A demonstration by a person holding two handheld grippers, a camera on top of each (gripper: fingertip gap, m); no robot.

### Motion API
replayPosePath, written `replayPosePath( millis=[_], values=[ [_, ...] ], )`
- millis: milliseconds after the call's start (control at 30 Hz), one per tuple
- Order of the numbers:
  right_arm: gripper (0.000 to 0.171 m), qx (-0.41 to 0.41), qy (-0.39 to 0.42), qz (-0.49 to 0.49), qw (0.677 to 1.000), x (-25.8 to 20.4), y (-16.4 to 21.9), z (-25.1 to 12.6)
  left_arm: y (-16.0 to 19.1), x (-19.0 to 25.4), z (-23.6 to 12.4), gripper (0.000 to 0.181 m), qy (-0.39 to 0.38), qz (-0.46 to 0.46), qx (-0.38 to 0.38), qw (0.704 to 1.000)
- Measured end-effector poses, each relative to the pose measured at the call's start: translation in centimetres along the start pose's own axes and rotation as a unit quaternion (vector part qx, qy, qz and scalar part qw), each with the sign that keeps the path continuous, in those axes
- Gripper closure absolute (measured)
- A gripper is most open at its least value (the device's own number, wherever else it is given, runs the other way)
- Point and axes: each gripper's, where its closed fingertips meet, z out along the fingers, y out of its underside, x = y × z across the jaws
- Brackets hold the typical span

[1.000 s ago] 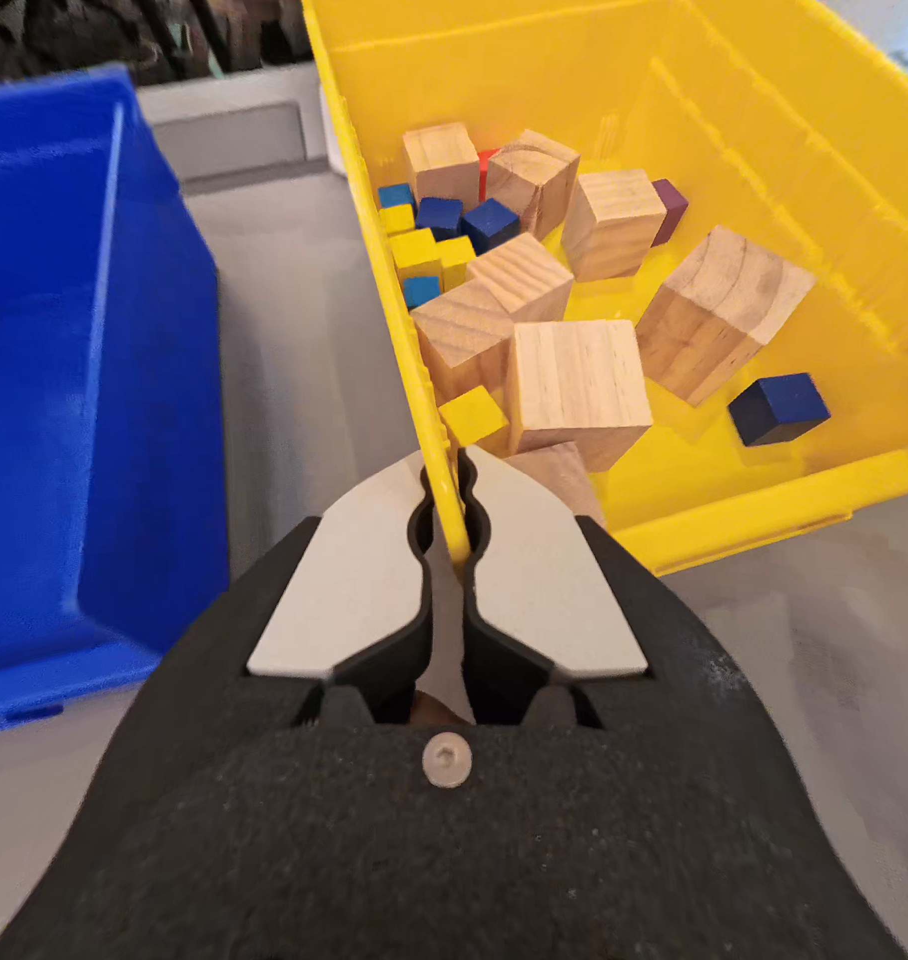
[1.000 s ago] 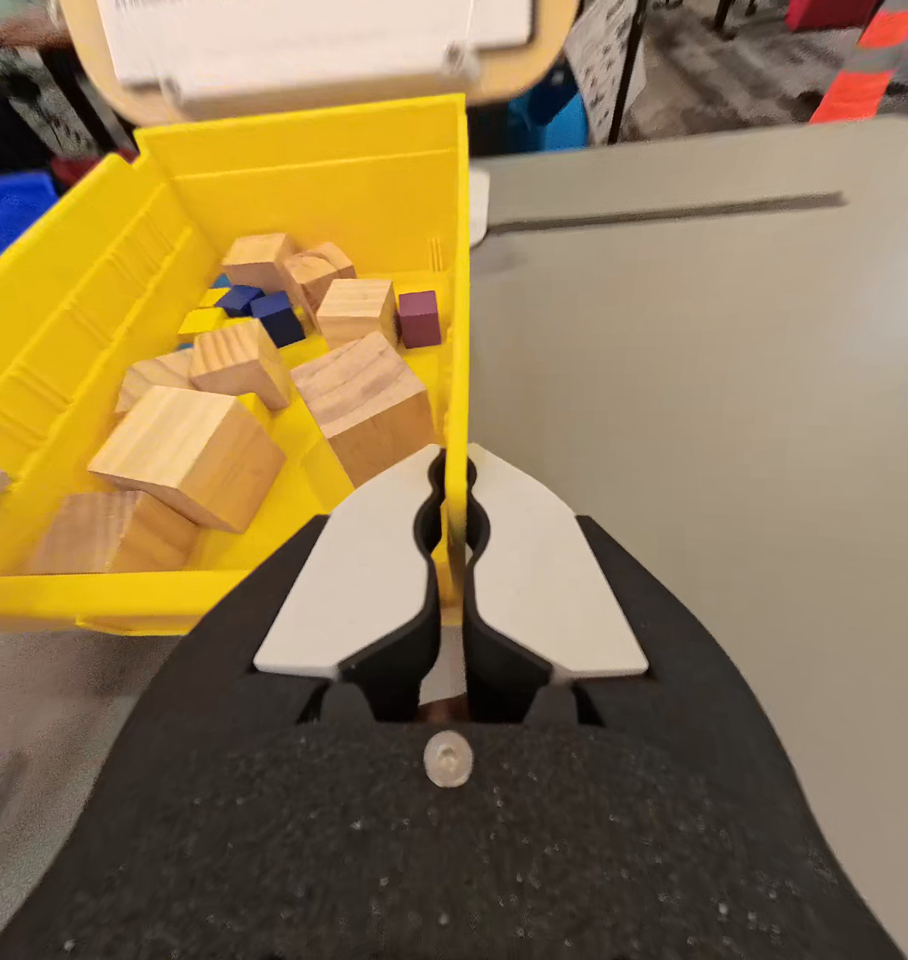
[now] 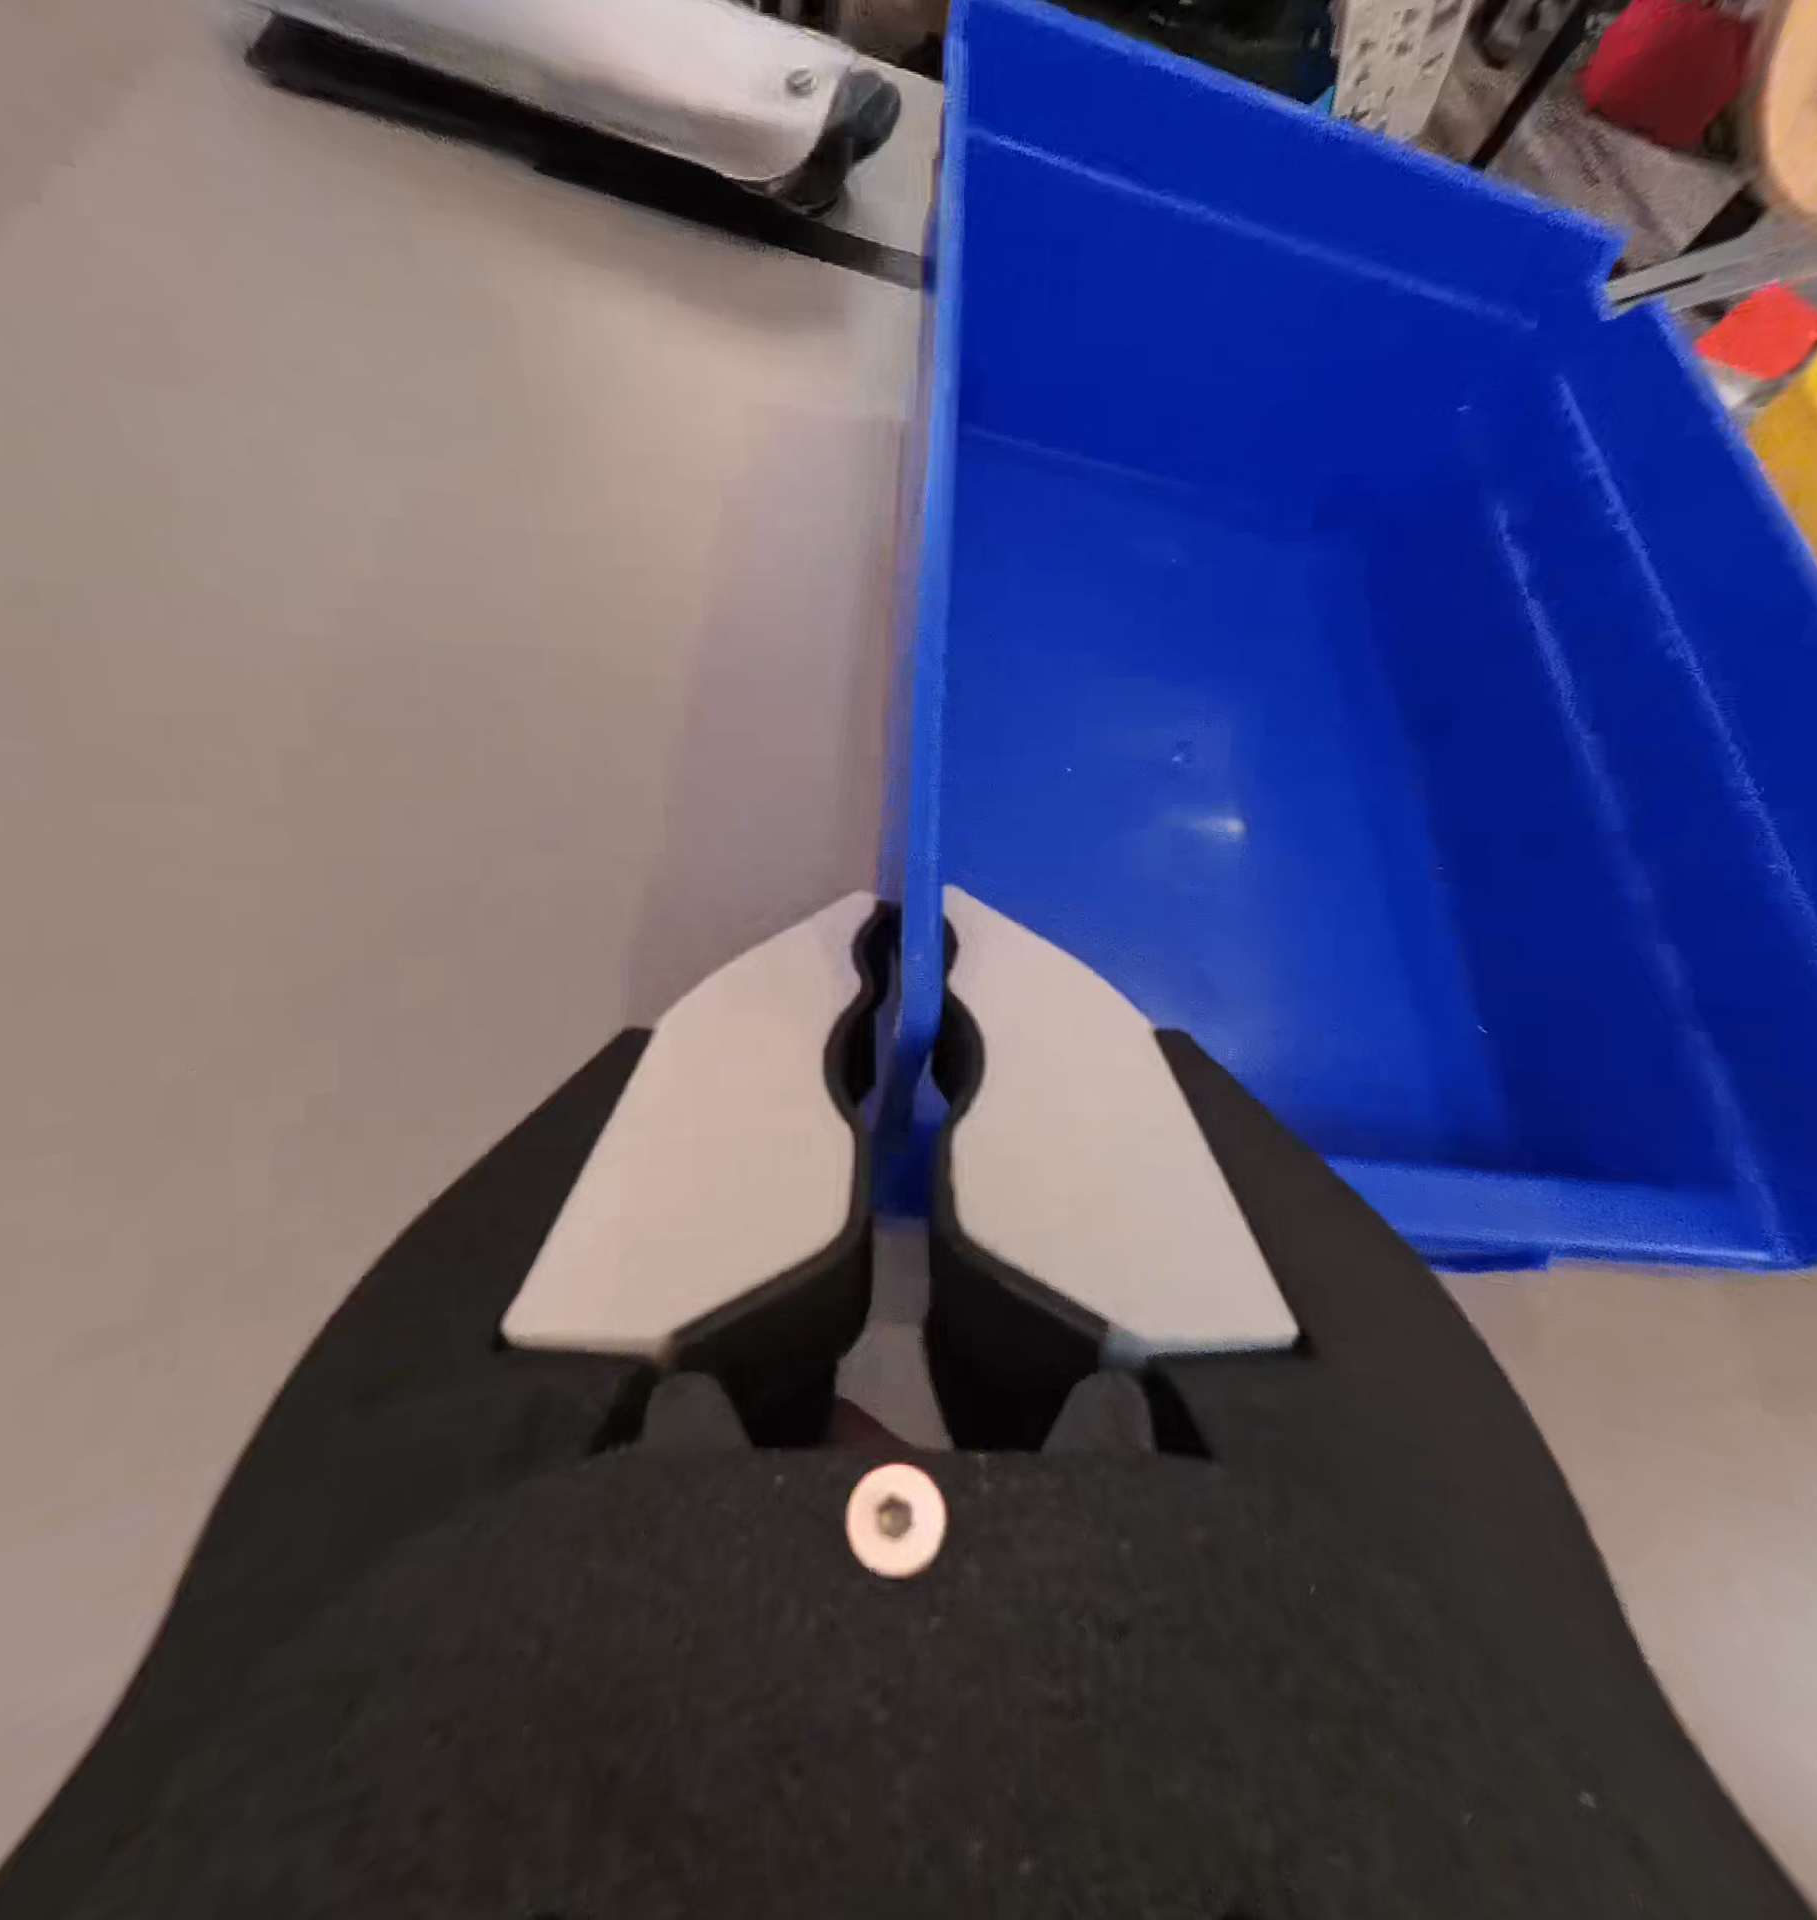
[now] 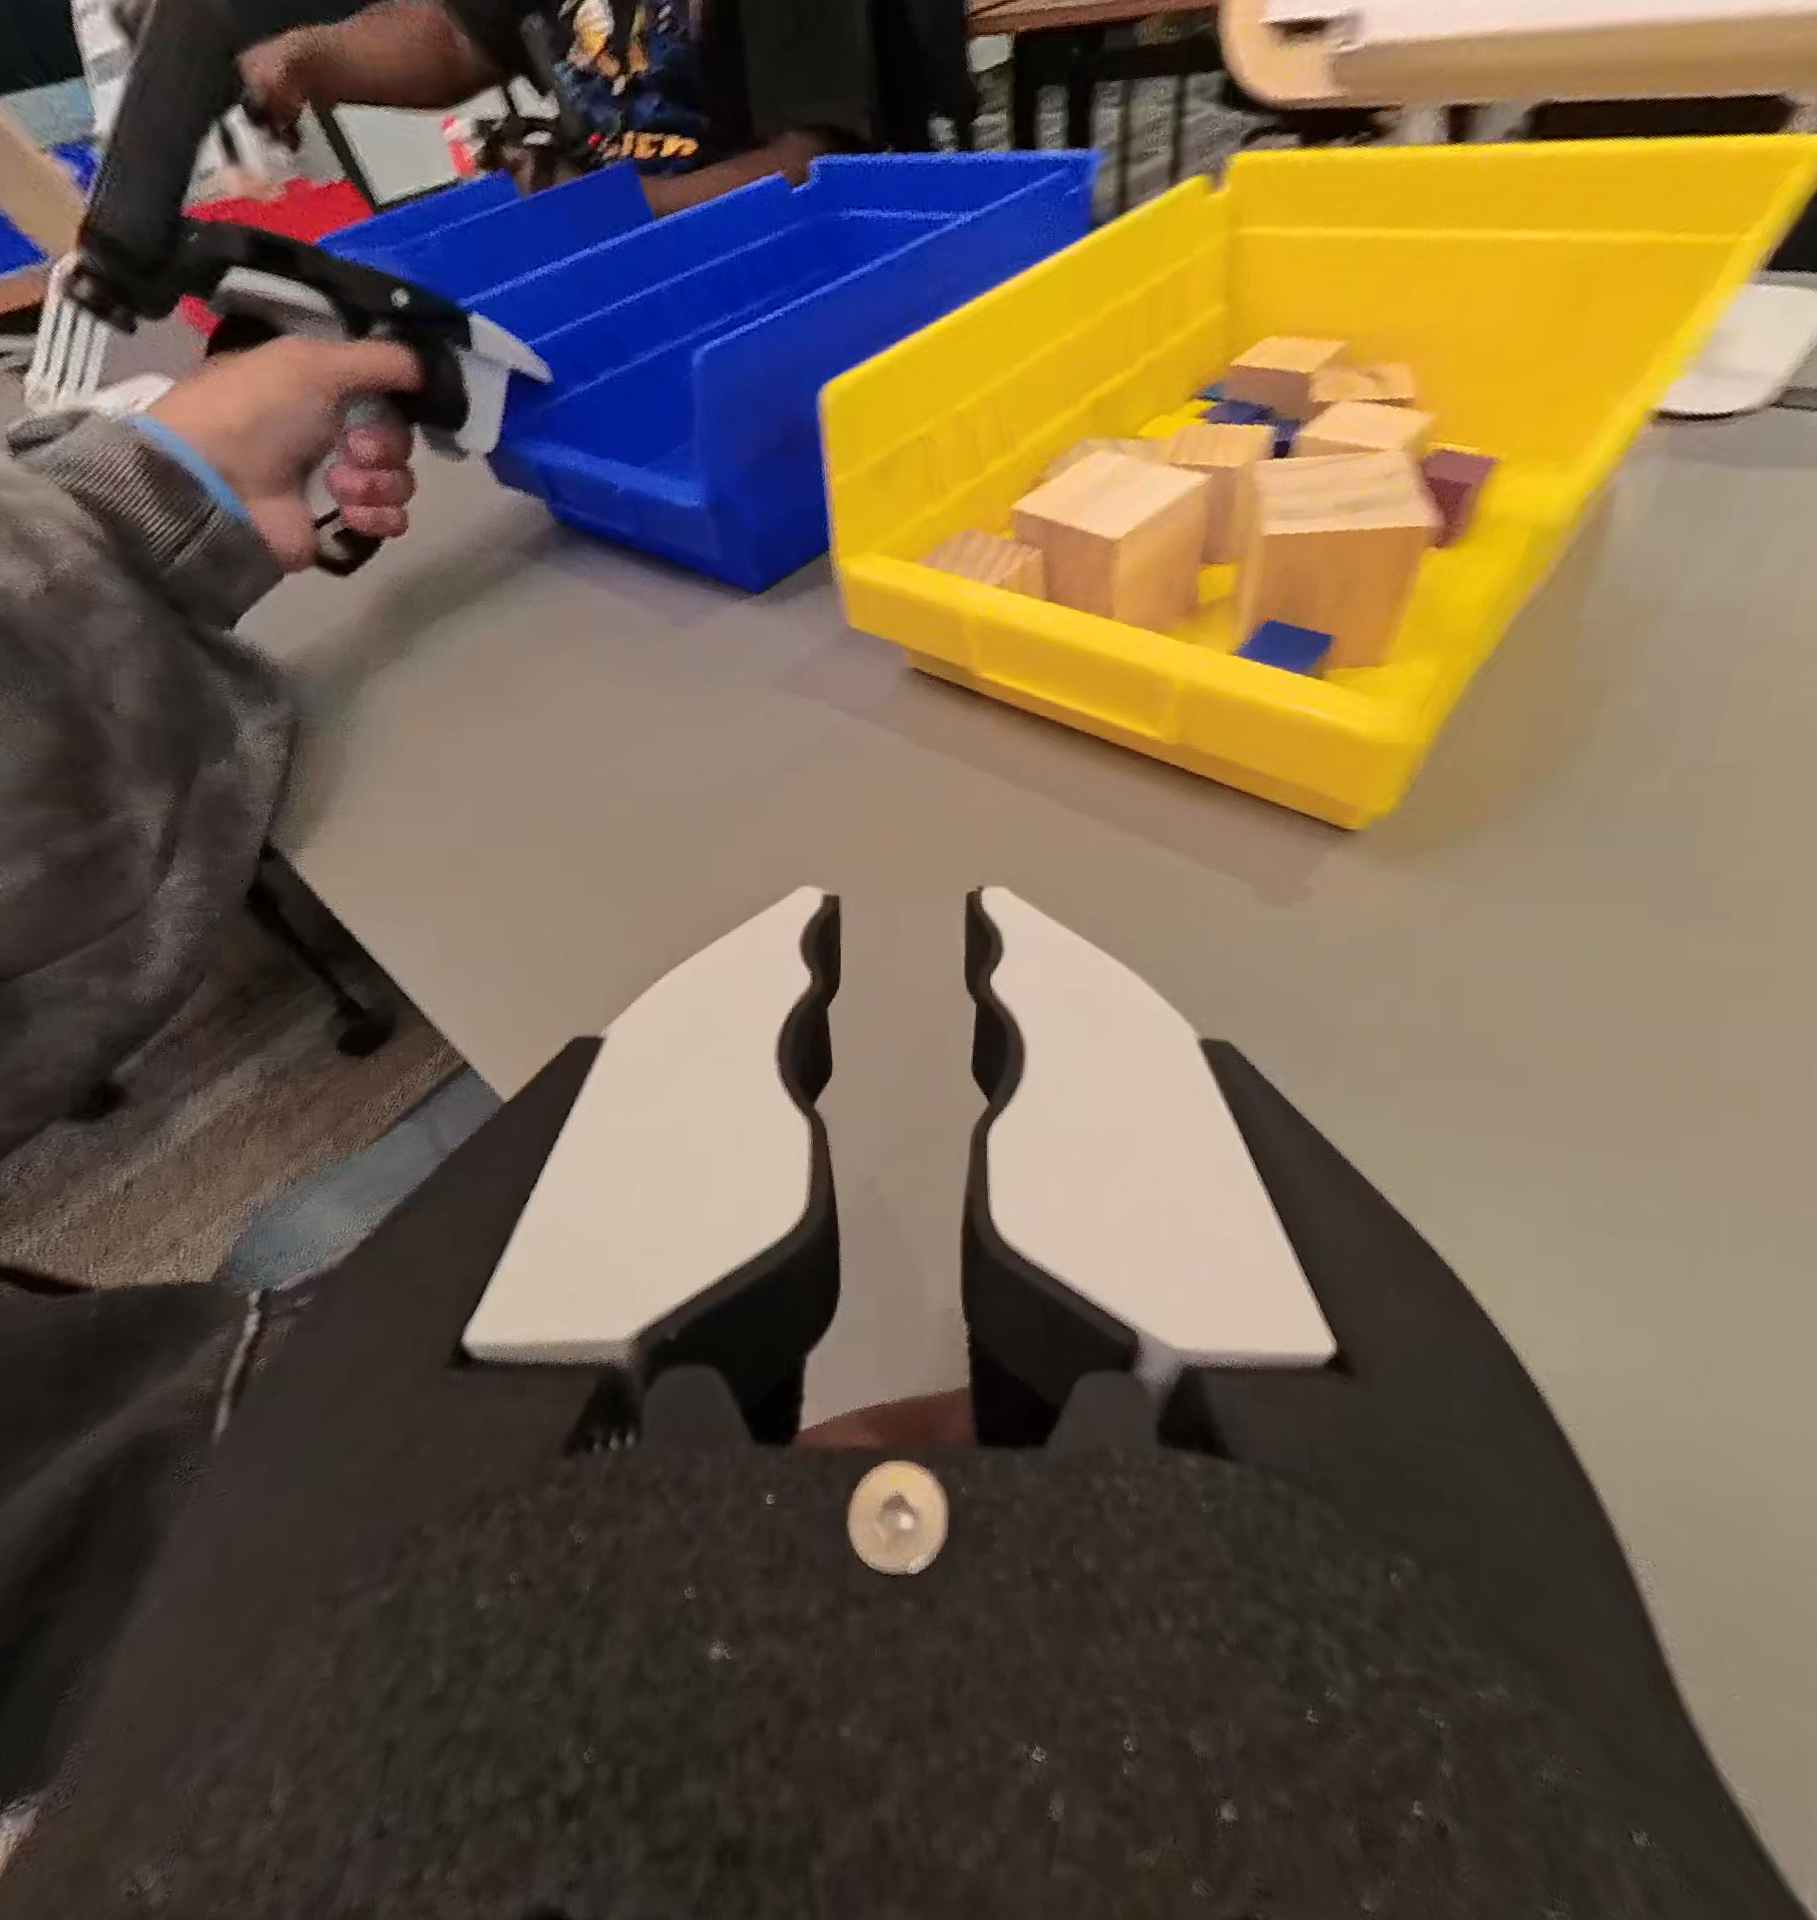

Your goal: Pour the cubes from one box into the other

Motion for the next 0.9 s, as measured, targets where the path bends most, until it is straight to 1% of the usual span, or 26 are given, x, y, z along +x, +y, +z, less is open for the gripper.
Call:
replayPosePath(
  millis=[67,100,167,200,233,300,333,367,400,433,467,500,533,600,633,733,833,900],
  values=[
    [0.150,-0.013,-0.012,-0.038,0.999,-1.9,-0.1,1.8,1.1,-0.2,-1.7,0.178,-0.042,0.045,0.002,0.998],
    [0.150,-0.022,-0.015,-0.064,0.998,-2.9,-0.3,3.0,2.0,0.1,-2.9,0.179,-0.050,0.051,0.001,0.997],
    [0.146,-0.023,-0.019,-0.096,0.995,-5.1,-1.4,6.0,4.0,1.1,-5.6,0.177,-0.055,0.033,0.008,0.998],
    [0.143,-0.017,-0.028,-0.095,0.995,-6.5,-2.2,7.9,5.1,1.4,-7.1,0.177,-0.071,0.035,0.009,0.997],
    [0.138,-0.015,-0.038,-0.083,0.996,-8.0,-2.7,9.8,6.1,1.6,-8.7,0.178,-0.094,0.041,0.010,0.995],
    [0.115,-0.035,-0.030,-0.052,0.998,-10.2,-3.1,14.1,8.0,2.1,-11.5,0.179,-0.114,0.031,0.020,0.993],
    [0.111,-0.045,-0.013,-0.043,0.998,-10.7,-3.1,16.1,8.9,2.2,-12.8,0.179,-0.119,0.029,0.022,0.992],
    [0.112,-0.057,0.002,-0.033,0.998,-11.4,-3.0,17.9,9.7,2.1,-14.0,0.179,-0.124,0.024,0.023,0.992],
    [0.117,-0.077,-0.002,-0.027,0.997,-12.6,-2.5,19.3,10.3,2.1,-15.1,0.179,-0.127,0.017,0.026,0.991],
    [0.132,-0.102,-0.011,-0.032,0.994,-13.9,-1.8,20.3,10.9,2.2,-16.0,0.178,-0.131,0.015,0.030,0.991],
    [0.139,-0.111,0.024,-0.039,0.993,-13.8,-1.7,20.6,11.4,2.1,-16.8,0.178,-0.140,0.019,0.034,0.989],
    [0.157,-0.105,0.057,-0.037,0.992,-13.5,-2.1,20.5,11.7,2.0,-17.5,0.178,-0.150,0.021,0.038,0.988],
    [0.167,-0.098,0.073,-0.032,0.992,-13.4,-2.5,20.3,11.9,1.9,-18.2,0.178,-0.155,0.015,0.044,0.987],
    [0.168,-0.094,0.073,-0.025,0.993,-14.0,-3.0,19.8,11.4,2.0,-19.3,0.177,-0.152,0.012,0.061,0.986],
    [0.168,-0.080,0.080,-0.030,0.993,-14.1,-3.6,19.3,10.8,2.3,-19.8,0.177,-0.154,0.018,0.071,0.985],
    [0.168,-0.020,0.104,-0.047,0.993,-13.5,-7.0,16.9,7.9,4.4,-21.4,0.178,-0.156,0.049,0.121,0.979],
    [0.168,0.034,0.122,-0.048,0.991,-11.0,-11.3,13.0,3.8,8.8,-22.4,0.178,-0.130,0.075,0.165,0.975],
    [0.168,0.070,0.150,-0.048,0.985,-7.8,-14.2,9.5,1.0,13.5,-22.2,0.178,-0.098,0.096,0.191,0.972]
  ],
)
